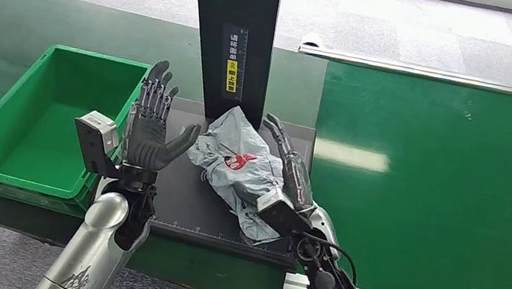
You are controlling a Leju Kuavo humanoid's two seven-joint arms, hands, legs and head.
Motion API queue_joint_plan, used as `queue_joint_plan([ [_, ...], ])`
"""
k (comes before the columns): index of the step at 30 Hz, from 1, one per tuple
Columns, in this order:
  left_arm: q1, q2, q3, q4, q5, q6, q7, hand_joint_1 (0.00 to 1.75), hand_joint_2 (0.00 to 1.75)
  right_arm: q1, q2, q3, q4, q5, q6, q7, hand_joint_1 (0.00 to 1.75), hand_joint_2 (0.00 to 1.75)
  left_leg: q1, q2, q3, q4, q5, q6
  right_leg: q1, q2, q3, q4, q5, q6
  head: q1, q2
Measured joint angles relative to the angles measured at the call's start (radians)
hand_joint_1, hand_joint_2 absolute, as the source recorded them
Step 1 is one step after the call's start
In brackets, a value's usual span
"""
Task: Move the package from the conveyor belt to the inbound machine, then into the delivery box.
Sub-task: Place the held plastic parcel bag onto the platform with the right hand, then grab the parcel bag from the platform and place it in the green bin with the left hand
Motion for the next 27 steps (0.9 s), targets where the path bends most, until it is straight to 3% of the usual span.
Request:
queue_joint_plan([
  [5,0.000,0.000,0.000,0.003,0.002,0.000,0.000,0.00,1.75,0.015,-0.002,-0.024,-0.036,-0.048,0.030,-0.001,0.00,1.75,0.000,0.000,0.000,0.000,0.000,0.000,0.000,0.000,0.000,0.000,0.000,0.000,0.000,0.000],
  [9,0.003,0.009,-0.001,0.014,0.005,-0.005,0.001,0.00,1.75,0.075,-0.022,-0.139,-0.181,-0.156,0.055,0.020,0.00,1.75,0.000,0.000,0.000,0.000,0.000,0.000,0.000,0.000,0.000,0.000,0.000,0.000,0.000,0.000],
  [12,0.008,0.017,-0.012,0.018,-0.024,-0.012,0.018,0.00,1.75,0.086,-0.032,-0.173,-0.213,-0.175,0.066,0.031,0.00,1.75,0.000,0.000,0.000,0.000,0.000,0.000,0.000,0.000,0.000,0.000,0.000,0.000,0.000,0.000],
  [19,0.012,0.041,-0.071,0.075,-0.205,-0.026,0.113,0.00,1.75,0.112,-0.051,-0.217,-0.251,-0.196,0.117,0.081,0.00,1.75,0.000,0.000,0.000,0.000,0.000,0.000,0.000,0.000,0.000,0.000,0.000,0.000,0.000,0.000],
  [27,0.002,0.046,-0.127,0.175,-0.394,0.048,0.168,0.00,1.75,0.132,-0.062,-0.245,-0.213,-0.183,0.141,0.182,0.00,1.75,0.000,0.000,0.000,0.000,0.000,0.000,0.000,0.000,0.000,0.000,0.000,0.000,0.000,0.000],
])
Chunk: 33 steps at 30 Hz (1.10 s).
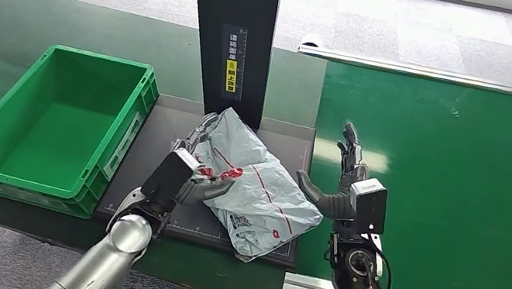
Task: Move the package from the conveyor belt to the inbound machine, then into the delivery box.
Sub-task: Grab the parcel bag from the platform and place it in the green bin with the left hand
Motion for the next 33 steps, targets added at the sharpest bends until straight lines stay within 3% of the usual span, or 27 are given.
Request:
queue_joint_plan([
  [7,-0.047,-0.020,-0.067,0.142,-0.244,0.118,0.111,0.00,1.75,0.001,0.002,-0.012,0.043,0.013,0.034,0.010,0.00,1.75,0.000,0.000,0.000,0.000,0.000,0.000,0.000,0.000,0.000,0.000,0.000,0.000,0.000,0.000],
  [11,-0.073,-0.026,-0.089,0.217,-0.367,0.120,0.218,0.00,1.75,0.001,0.003,-0.018,0.053,0.030,0.042,0.017,0.00,1.75,0.000,0.000,0.000,0.000,0.000,0.000,0.000,0.000,0.000,0.000,0.000,0.000,0.000,0.000],
  [15,-0.091,-0.035,-0.092,0.275,-0.453,0.108,0.262,0.02,1.75,0.001,0.005,-0.028,0.056,0.050,0.047,0.030,0.00,1.75,0.000,0.000,0.000,0.000,0.000,0.000,0.000,0.000,0.000,0.000,0.000,0.000,0.000,0.000],
  [16,-0.094,-0.037,-0.091,0.285,-0.467,0.103,0.266,0.10,1.75,0.001,0.006,-0.031,0.056,0.056,0.049,0.033,0.00,1.75,0.000,0.000,0.000,0.000,0.000,0.000,0.000,0.000,0.001,0.000,0.000,0.000,0.000,0.000],
  [17,-0.096,-0.038,-0.090,0.293,-0.479,0.097,0.268,0.31,1.75,0.001,0.006,-0.033,0.056,0.061,0.051,0.035,0.00,1.75,0.000,0.000,0.000,0.000,0.000,0.000,0.000,0.000,0.001,0.000,0.000,0.000,0.000,0.000],
  [20,-0.098,-0.043,-0.086,0.307,-0.509,0.084,0.272,1.35,1.75,0.004,0.008,-0.035,0.056,0.074,0.056,0.038,0.00,1.75,0.000,0.000,0.000,0.000,0.000,0.000,0.000,0.000,0.001,0.000,0.000,0.000,0.000,0.000],
  [21,-0.098,-0.044,-0.085,0.310,-0.519,0.081,0.273,1.58,1.75,0.005,0.008,-0.035,0.056,0.078,0.057,0.039,0.00,1.75,0.000,0.000,0.000,0.000,0.000,0.000,0.000,0.000,0.001,0.000,0.000,0.000,0.000,0.000],
  [24,-0.097,-0.047,-0.081,0.315,-0.549,0.090,0.267,1.72,1.75,0.010,0.008,-0.037,0.055,0.084,0.058,0.040,0.00,1.75,0.000,0.000,0.000,0.000,0.000,0.000,0.000,0.000,0.002,0.000,0.000,0.000,0.000,0.000],
  [33,-0.081,-0.048,-0.048,0.304,-0.605,0.168,0.230,1.75,1.75,0.024,0.012,-0.051,0.044,0.091,0.061,0.047,0.00,1.75,0.000,0.000,0.001,0.000,0.000,0.000,0.000,0.000,0.002,0.000,0.000,0.000,0.000,0.000],
])
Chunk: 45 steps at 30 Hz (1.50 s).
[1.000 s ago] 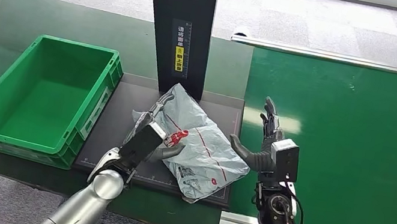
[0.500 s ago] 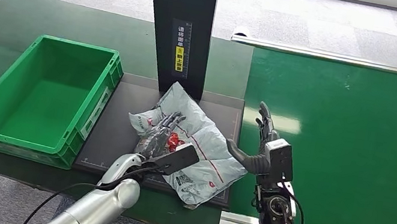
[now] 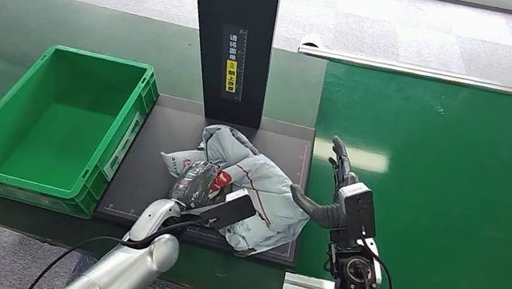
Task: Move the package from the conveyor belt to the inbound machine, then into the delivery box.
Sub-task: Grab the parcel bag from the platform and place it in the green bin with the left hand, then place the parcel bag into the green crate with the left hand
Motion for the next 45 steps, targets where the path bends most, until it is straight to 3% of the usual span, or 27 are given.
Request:
queue_joint_plan([
  [9,0.059,-0.001,0.041,-0.083,0.010,0.044,-0.038,1.75,1.75,0.011,0.000,-0.008,-0.015,0.005,0.011,0.000,0.00,1.75,0.000,0.000,0.000,0.000,0.000,0.000,0.000,0.000,0.000,0.000,0.000,0.000,0.000,0.000],
  [14,0.115,0.000,0.070,-0.189,0.008,0.173,-0.096,1.75,1.75,0.023,0.000,-0.016,-0.030,0.009,0.013,0.000,0.00,1.75,0.000,0.000,-0.001,0.000,0.000,0.000,0.000,0.000,-0.001,0.000,0.000,0.000,0.000,0.000],
  [19,0.171,-0.005,0.115,-0.337,0.032,0.288,-0.264,1.75,1.75,0.036,0.000,-0.026,-0.041,0.012,0.013,-0.001,0.00,1.75,0.000,0.000,-0.001,0.000,0.000,0.000,0.000,0.000,-0.002,0.000,0.000,0.000,0.000,0.000],
  [25,0.234,-0.060,0.213,-0.533,-0.005,0.300,-0.495,1.75,1.75,0.045,0.000,-0.028,-0.042,0.013,0.012,-0.015,0.00,1.75,0.000,0.000,-0.001,0.000,0.000,0.000,0.000,0.000,-0.002,0.000,0.000,0.000,0.000,0.000],
  [28,0.248,-0.087,0.253,-0.604,-0.036,0.300,-0.547,1.75,1.75,0.051,0.000,-0.029,-0.046,0.016,0.010,-0.020,0.00,1.75,0.000,0.000,-0.001,0.000,0.000,0.000,0.000,0.000,-0.002,0.000,0.000,0.000,0.000,0.000],
  [34,0.231,-0.102,0.350,-0.669,-0.224,0.300,-0.499,1.75,1.75,0.064,-0.001,-0.029,-0.060,0.030,0.011,-0.021,0.00,1.75,0.000,0.001,-0.001,0.000,0.000,0.000,0.000,0.001,-0.002,0.000,0.000,0.000,0.000,0.000],
  [38,0.173,-0.101,0.478,-0.658,-0.382,0.300,-0.418,1.75,1.75,0.065,-0.003,-0.029,-0.062,0.035,0.014,-0.022,0.00,1.75,0.000,0.001,-0.001,0.000,0.000,0.000,0.000,0.001,-0.002,0.000,0.000,0.000,0.000,0.000],
  [45,0.051,-0.084,0.696,-0.551,-0.470,0.300,-0.249,1.75,1.75,0.064,-0.010,-0.029,-0.061,0.035,0.014,-0.033,0.00,1.75,0.000,0.001,-0.001,0.000,0.000,0.000,0.000,0.001,-0.002,0.000,0.000,0.000,0.000,0.000],
])
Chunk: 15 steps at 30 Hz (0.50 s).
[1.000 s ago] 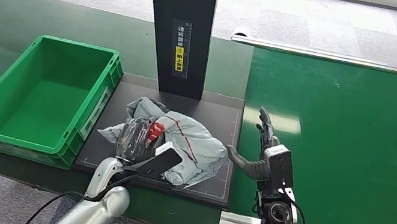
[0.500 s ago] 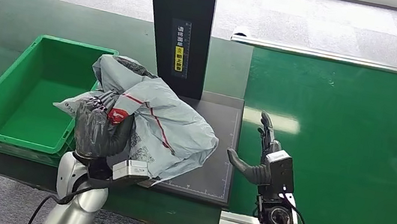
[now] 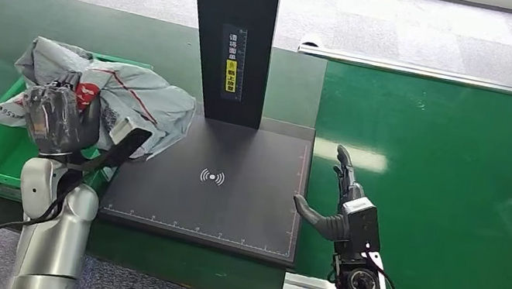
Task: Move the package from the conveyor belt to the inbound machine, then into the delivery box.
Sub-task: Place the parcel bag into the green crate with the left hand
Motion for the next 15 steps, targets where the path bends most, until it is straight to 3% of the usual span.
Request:
queue_joint_plan([
  [8,-0.096,0.056,0.162,0.108,-0.038,0.000,0.115,1.75,1.75,-0.015,-0.003,0.001,0.010,0.001,-0.002,-0.004,0.00,1.75,0.000,0.000,0.000,0.000,0.000,0.000,0.000,0.000,0.000,0.000,0.000,0.000,0.000,0.000],
  [11,-0.110,0.077,0.184,0.141,-0.049,0.000,0.172,1.75,1.75,-0.025,-0.004,0.002,0.018,0.002,-0.002,-0.006,0.00,1.75,0.000,0.000,0.000,0.000,0.000,0.000,0.000,0.000,0.000,0.000,0.000,0.000,0.000,0.000],
  [15,-0.159,0.140,0.159,0.282,-0.031,-0.008,0.309,1.75,1.75,-0.042,-0.006,0.007,0.031,0.002,-0.002,-0.009,0.00,1.75,0.000,0.000,0.000,0.000,0.000,0.000,0.000,0.000,0.000,0.000,0.000,0.000,0.000,0.000],
])
